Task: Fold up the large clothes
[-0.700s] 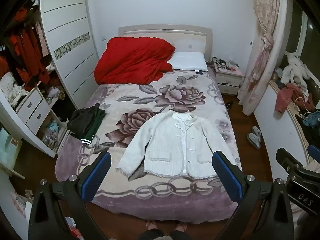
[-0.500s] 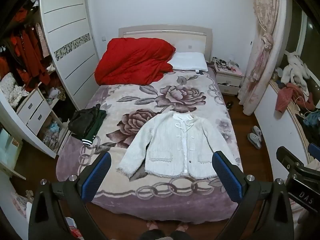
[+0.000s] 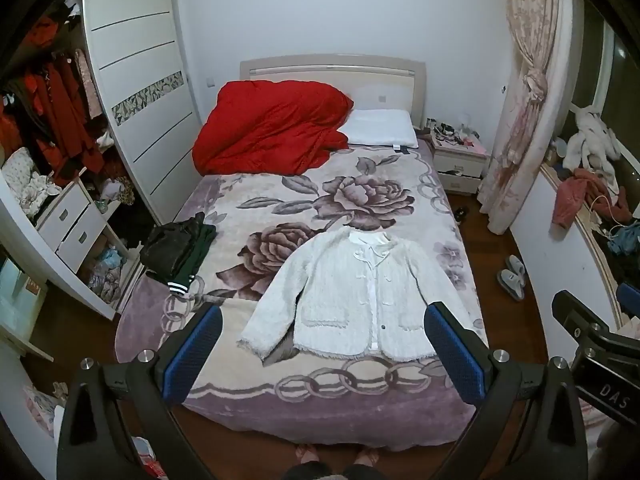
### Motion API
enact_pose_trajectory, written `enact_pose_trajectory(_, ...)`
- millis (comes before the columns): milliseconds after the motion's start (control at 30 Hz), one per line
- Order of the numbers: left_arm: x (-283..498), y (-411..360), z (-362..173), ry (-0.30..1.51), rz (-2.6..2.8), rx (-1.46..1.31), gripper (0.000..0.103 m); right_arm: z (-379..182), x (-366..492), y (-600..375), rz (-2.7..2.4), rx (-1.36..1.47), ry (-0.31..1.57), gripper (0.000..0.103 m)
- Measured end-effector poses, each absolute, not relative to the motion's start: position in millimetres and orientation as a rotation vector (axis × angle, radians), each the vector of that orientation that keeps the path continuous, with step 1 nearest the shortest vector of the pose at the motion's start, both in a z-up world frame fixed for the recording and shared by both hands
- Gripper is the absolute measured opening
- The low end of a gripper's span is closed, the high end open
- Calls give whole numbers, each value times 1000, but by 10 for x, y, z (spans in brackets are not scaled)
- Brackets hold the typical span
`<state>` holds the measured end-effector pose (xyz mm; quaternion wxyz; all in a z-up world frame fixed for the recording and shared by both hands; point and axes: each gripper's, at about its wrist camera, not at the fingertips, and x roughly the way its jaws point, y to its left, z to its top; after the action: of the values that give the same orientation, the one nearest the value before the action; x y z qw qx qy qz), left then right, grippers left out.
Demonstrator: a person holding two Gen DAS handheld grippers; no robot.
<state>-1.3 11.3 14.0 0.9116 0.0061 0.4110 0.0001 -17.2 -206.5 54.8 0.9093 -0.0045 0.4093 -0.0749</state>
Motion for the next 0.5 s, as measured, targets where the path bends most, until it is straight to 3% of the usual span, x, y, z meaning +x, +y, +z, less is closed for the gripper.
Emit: enact_pose_trajectory(500, -6, 72, 201, 841, -1, 14, 103, 576, -220, -2054, -149, -12, 831, 103)
